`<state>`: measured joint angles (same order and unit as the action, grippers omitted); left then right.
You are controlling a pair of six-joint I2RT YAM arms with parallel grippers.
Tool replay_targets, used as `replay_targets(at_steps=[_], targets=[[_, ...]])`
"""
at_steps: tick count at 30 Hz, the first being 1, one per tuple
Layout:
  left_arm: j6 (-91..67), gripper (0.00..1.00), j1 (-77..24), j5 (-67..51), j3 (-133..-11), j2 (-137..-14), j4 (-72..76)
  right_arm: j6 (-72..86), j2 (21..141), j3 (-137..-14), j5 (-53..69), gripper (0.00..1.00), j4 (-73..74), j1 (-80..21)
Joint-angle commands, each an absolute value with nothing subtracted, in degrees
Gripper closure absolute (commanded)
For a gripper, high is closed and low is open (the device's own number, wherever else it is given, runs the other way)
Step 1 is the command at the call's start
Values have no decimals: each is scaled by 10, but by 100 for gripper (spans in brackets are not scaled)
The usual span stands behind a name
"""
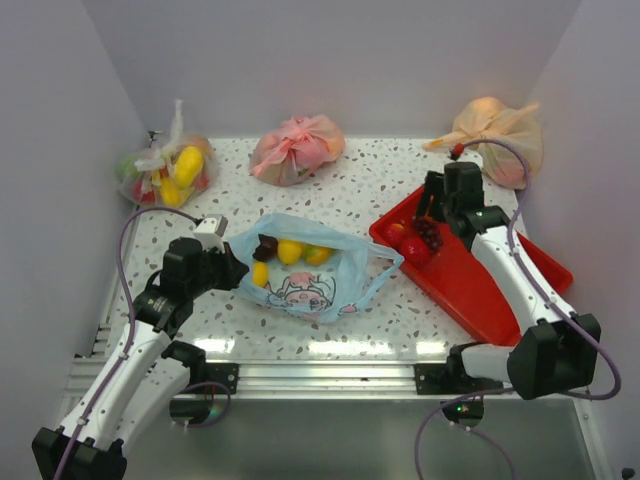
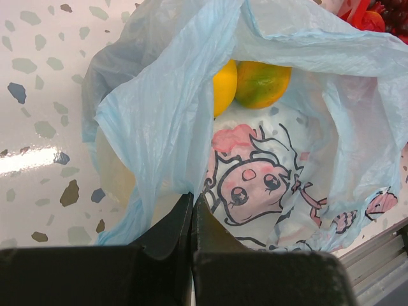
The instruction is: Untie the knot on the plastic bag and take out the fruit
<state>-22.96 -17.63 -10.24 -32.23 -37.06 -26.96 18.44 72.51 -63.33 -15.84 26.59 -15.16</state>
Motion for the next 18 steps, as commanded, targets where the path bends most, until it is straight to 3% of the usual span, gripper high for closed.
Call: replay_targets(at_steps=[1, 7, 11, 15, 16, 18], targets=[[-228, 100, -171, -103, -320, -369, -242, 227, 736, -596, -149, 93, 245, -68], [-228, 100, -171, -103, -320, -369, -241, 268, 808, -582, -135, 88, 193, 22], [-228, 100, -172, -103, -321, -367, -242, 277, 875, -596, -130, 78, 177, 42], [-228, 100, -172, -102, -320, -365, -241, 278, 910, -622, -115, 37, 172, 42], [-229, 100, -171, -101, -320, -365, -241, 279, 910, -626, -108, 18, 174, 42], [-228, 100, -171, -102, -320, -363, -241, 279, 894, -626, -95, 4, 176, 42]])
